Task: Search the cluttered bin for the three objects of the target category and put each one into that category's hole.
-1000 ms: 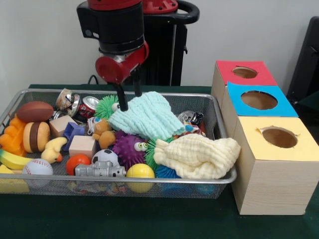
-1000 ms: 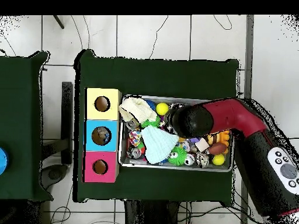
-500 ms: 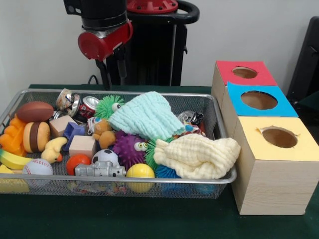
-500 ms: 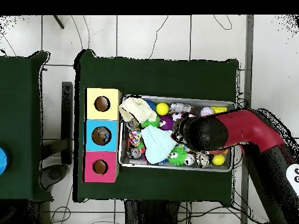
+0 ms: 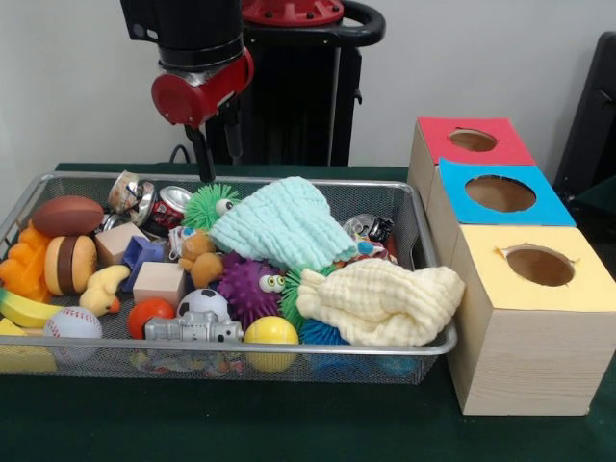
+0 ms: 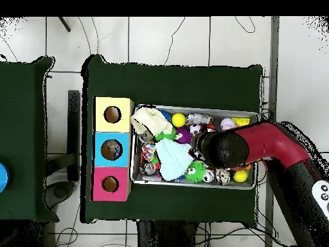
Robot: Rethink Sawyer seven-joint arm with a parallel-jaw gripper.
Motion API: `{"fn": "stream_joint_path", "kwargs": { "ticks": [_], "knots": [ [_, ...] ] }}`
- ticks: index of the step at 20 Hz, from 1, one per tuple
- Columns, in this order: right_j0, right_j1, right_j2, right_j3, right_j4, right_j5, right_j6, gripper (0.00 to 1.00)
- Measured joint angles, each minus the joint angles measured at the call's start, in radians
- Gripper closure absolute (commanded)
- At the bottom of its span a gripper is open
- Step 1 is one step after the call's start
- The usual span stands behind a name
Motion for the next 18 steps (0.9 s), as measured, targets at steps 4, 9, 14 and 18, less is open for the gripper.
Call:
{"fn": "stream_joint_path", "kwargs": {
  "ticks": [4, 9, 14, 18],
  "knots": [
    [-0.011, 0.019, -0.001, 0.000, -0.007, 0.000, -0.008, 0.00],
    [-0.005, 0.034, -0.007, -0.001, -0.045, 0.003, -0.024, 0.00],
    [0.002, 0.047, -0.014, -0.001, -0.087, 0.013, -0.042, 0.00],
    [0.004, 0.059, -0.016, -0.002, -0.118, 0.024, -0.065, 0.00]
  ]
}}
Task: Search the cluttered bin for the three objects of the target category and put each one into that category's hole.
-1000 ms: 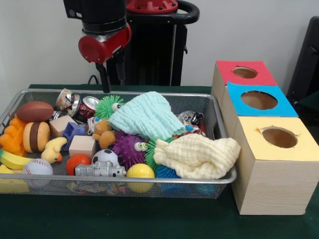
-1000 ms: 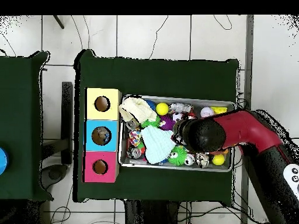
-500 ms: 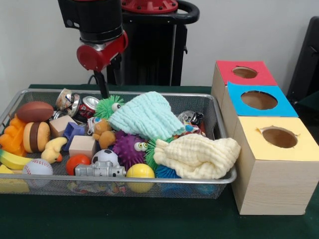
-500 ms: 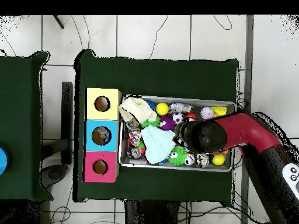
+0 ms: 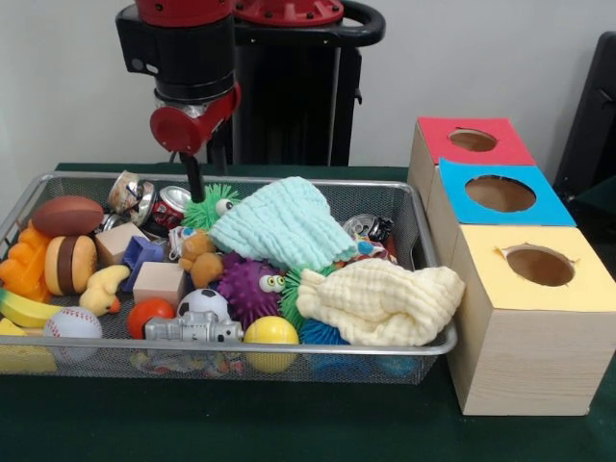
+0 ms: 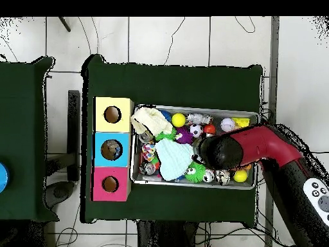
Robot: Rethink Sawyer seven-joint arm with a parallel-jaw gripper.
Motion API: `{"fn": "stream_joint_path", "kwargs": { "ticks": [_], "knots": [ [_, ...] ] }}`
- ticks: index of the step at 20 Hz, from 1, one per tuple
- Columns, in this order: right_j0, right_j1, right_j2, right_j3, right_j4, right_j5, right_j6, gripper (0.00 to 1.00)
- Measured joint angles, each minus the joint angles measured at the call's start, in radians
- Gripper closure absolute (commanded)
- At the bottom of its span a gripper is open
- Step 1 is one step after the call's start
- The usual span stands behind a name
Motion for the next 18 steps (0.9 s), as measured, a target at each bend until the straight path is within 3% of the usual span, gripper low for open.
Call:
{"fn": "stream_joint_path", "kwargs": {
  "ticks": [11, 18],
  "knots": [
    [0.027, 0.002, -0.033, -0.018, -0.107, 0.013, -0.061, 0.00],
    [0.020, 0.002, -0.033, -0.019, -0.140, 0.013, -0.160, 0.00]
  ]
}}
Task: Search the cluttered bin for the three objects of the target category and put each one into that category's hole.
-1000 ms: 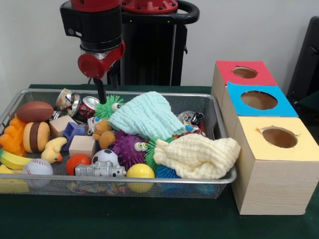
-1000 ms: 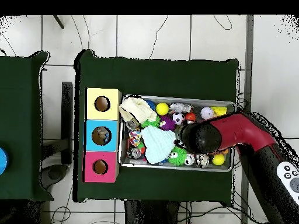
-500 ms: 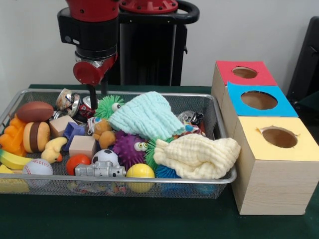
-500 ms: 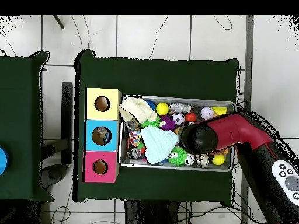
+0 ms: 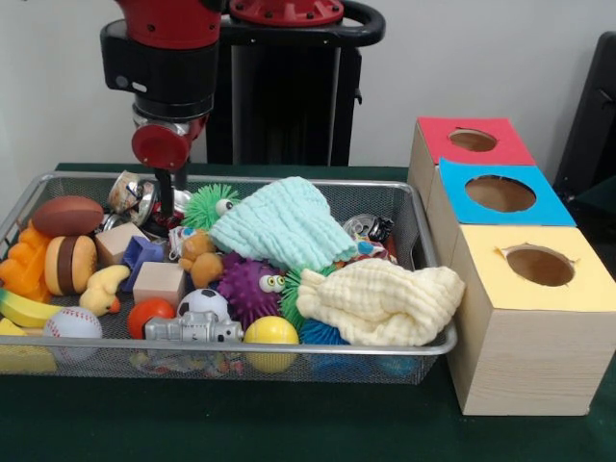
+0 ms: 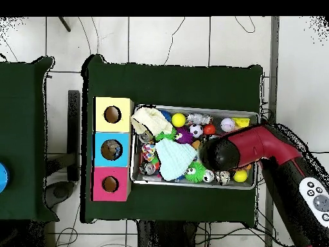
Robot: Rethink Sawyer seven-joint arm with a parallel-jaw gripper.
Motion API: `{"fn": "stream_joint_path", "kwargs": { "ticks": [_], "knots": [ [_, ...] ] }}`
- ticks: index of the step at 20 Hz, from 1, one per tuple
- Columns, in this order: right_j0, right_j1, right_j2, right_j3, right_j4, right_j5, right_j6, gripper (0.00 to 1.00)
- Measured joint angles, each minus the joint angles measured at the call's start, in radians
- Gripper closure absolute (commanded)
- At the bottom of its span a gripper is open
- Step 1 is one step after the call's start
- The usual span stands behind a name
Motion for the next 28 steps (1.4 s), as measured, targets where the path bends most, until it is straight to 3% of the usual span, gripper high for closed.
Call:
{"fn": "stream_joint_path", "kwargs": {
  "ticks": [5, 13, 20, 28],
  "knots": [
    [-0.023, 0.001, 0.000, 0.006, 0.000, 0.000, -0.070, 0.00],
    [-0.123, 0.023, 0.009, 0.055, 0.023, -0.043, -0.077, 0.00],
    [-0.121, 0.022, -0.017, 0.123, -0.079, -0.096, -0.077, 0.00],
    [-0.126, 0.047, -0.025, 0.169, -0.129, -0.169, -0.077, 0.00]
  ]
}}
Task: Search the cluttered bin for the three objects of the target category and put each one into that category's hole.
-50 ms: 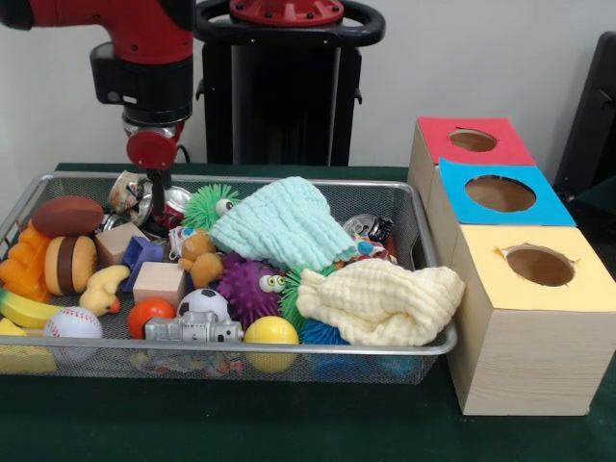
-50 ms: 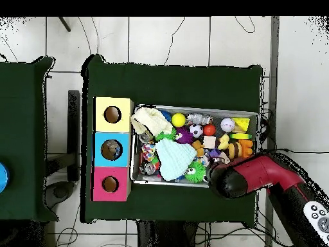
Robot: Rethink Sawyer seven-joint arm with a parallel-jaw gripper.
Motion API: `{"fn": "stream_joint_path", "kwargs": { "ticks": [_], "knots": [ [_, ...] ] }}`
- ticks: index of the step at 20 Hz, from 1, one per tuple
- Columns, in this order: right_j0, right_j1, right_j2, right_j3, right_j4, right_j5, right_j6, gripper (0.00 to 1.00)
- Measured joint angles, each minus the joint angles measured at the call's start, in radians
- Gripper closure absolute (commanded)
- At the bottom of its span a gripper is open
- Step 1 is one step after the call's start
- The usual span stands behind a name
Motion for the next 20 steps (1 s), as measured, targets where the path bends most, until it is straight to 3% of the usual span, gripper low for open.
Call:
{"fn": "stream_joint_path", "kwargs": {
  "ticks": [9, 20],
  "knots": [
    [-0.038, 0.042, 0.000, 0.028, -0.033, -0.100, 0.000, 0.00],
    [-0.190, 0.087, 0.047, 0.045, -0.003, -0.171, -0.001, 0.00]
  ]
}}
